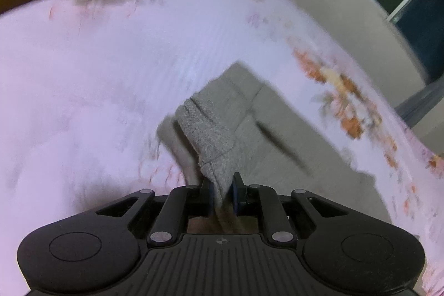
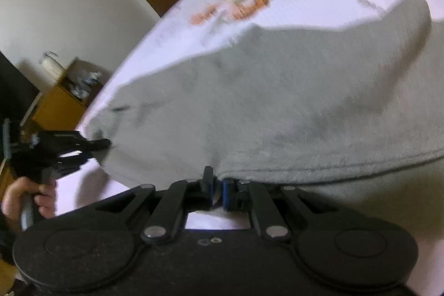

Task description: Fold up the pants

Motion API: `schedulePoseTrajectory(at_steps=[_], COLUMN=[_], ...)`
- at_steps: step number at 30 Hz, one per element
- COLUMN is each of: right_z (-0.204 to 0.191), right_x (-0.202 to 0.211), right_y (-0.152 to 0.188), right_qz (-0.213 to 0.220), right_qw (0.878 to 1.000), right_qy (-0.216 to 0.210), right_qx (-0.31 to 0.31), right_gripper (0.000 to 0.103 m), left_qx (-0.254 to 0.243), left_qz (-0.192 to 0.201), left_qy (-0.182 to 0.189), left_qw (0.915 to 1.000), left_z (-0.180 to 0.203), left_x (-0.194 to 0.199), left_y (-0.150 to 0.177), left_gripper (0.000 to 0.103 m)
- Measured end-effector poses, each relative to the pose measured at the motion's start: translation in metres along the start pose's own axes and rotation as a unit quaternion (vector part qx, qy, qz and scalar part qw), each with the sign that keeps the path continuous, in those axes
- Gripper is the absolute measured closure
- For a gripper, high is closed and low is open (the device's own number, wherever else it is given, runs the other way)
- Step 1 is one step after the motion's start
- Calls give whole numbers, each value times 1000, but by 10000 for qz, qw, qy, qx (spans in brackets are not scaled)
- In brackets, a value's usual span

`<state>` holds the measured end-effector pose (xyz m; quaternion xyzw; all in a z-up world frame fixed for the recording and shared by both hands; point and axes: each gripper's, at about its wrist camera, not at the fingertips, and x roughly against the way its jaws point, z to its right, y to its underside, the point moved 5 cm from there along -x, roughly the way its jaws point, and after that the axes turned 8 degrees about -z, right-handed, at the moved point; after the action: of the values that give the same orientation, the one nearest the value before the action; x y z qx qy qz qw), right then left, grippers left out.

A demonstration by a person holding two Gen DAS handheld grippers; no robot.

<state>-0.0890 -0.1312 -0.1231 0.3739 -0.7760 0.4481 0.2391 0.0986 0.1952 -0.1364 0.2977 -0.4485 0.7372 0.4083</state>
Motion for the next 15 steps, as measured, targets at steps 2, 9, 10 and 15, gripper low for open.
schedulePoseTrajectory(at_steps=[2, 9, 10, 15], right_z=[0, 20, 26, 70], right_x=[-6, 3, 10, 42], right_y=[3, 5, 4, 13], right_qz=[-108, -282, -230, 12], right_qw=[9998, 9992, 9993, 9961], right_qy=[166, 168, 169, 509], right_qx=[72, -211, -248, -716], right_gripper=[96, 75, 75, 69], left_qx=[-136, -429, -512, -1100], left_qz=[-123, -186, -27, 100], left_qy=[-146, -493, -485, -284], left_qw=[9997, 9977, 9975, 9935], left_z=[-1, 14, 19, 57], left_x=[-8, 9, 20, 44], left_y=[1, 15, 19, 41], left_gripper=[90, 70, 65, 60])
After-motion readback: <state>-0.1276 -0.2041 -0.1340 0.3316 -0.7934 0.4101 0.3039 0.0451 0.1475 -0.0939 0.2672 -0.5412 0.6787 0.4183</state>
